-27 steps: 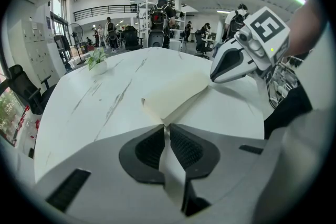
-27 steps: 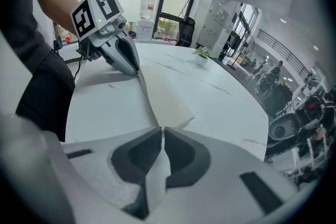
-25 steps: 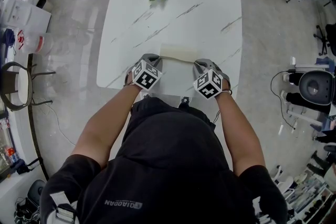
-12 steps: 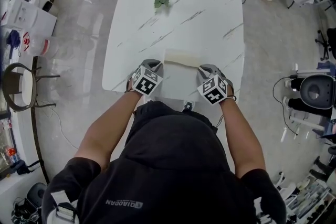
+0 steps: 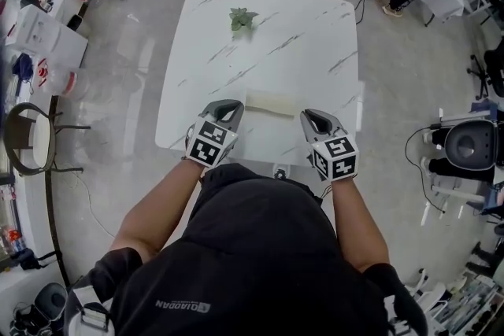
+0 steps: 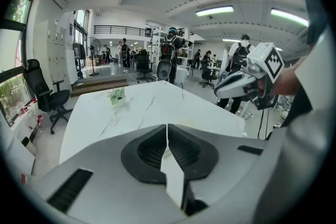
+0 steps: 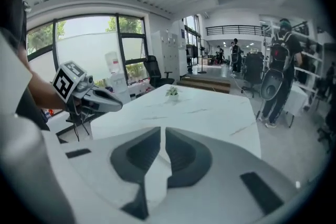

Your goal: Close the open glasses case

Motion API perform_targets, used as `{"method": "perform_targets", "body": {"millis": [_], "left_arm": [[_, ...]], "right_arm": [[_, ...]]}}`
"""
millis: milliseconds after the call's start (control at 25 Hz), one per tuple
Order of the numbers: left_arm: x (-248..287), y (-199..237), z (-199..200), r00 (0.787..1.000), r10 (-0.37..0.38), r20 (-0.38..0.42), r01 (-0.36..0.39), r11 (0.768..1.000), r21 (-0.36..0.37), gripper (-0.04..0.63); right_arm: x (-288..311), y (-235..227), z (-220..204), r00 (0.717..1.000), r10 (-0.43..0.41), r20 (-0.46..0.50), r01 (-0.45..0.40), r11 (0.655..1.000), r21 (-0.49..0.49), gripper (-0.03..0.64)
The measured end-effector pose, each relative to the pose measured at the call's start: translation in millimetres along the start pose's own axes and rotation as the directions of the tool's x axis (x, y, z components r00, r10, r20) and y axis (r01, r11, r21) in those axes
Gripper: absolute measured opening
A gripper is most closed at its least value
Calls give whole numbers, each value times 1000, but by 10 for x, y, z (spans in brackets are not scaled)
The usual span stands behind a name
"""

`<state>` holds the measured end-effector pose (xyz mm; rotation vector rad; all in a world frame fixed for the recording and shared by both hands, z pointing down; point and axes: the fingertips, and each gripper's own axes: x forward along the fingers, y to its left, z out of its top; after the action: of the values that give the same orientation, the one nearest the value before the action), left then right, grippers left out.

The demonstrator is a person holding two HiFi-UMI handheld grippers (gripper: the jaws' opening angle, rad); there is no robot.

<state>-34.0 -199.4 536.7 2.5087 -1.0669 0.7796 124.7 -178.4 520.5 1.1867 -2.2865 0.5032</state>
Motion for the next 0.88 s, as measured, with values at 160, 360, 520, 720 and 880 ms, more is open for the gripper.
{"method": "perform_targets", "body": {"millis": [160, 360, 520, 720, 880], "left_arm": [[-174, -70, 324, 996, -27, 82, 32, 997, -65, 5], [-353, -102, 663, 986, -39, 163, 53, 995, -83, 4], [-481, -139, 853, 977, -47, 206, 66, 994, -86, 3], [-675, -167, 1018, 969, -48, 243, 70, 994, -84, 3], [-823, -163, 1135, 963, -32, 268, 53, 996, -71, 3]], "right_arm": [[-269, 37, 344, 993, 31, 113, -41, 995, 89, 25], [-521, 148, 662, 974, 57, 218, -87, 987, 134, 3], [-633, 187, 858, 960, 55, 275, -96, 986, 140, 2], [-747, 174, 1034, 941, 48, 334, -106, 982, 157, 2], [-840, 168, 1131, 932, 42, 360, -107, 981, 161, 2]]}}
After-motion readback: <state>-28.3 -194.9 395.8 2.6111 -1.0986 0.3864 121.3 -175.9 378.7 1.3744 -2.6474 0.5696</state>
